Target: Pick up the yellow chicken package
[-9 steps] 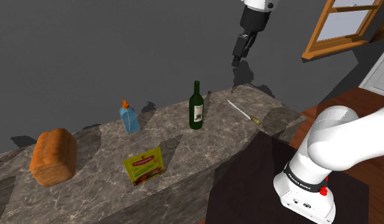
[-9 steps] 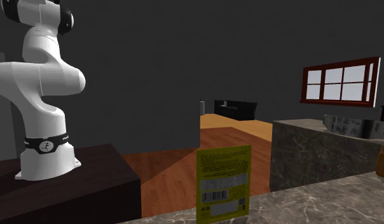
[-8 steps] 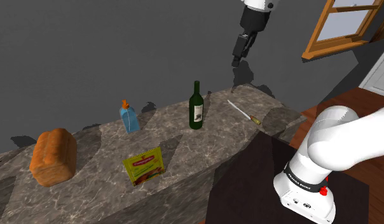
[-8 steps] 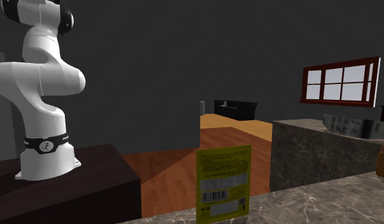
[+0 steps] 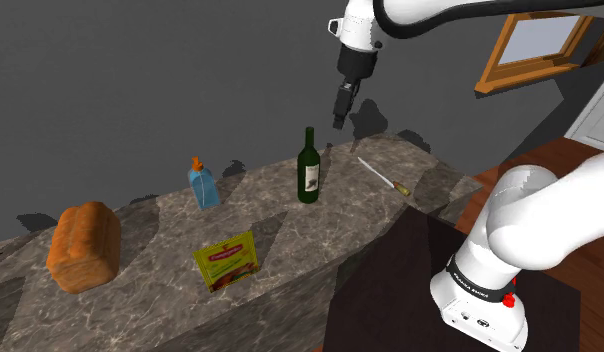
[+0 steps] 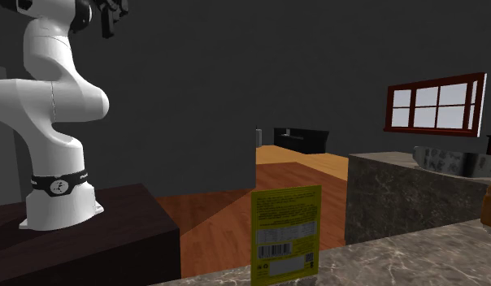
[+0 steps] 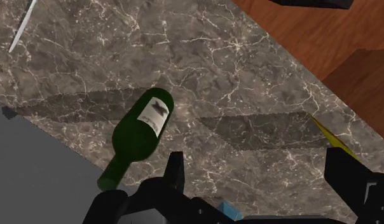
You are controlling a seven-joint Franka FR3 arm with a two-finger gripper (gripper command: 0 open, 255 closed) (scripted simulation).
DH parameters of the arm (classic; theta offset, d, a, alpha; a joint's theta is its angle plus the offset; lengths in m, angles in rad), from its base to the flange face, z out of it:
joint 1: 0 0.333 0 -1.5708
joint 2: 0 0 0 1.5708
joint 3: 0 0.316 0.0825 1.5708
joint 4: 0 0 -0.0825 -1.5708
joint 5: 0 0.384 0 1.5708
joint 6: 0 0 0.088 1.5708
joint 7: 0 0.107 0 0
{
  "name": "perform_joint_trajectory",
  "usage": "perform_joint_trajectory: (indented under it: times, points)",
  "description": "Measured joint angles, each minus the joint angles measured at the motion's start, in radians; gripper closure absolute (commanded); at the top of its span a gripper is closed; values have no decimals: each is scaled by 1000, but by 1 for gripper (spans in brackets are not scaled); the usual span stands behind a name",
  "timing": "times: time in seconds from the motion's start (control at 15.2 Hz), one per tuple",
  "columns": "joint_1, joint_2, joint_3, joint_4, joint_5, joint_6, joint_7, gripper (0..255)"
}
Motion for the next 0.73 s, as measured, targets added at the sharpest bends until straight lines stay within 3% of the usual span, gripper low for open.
perform_joint_trajectory:
  times: [0.73]
  points:
    - [103,328,69,58,11,226,-145,0]
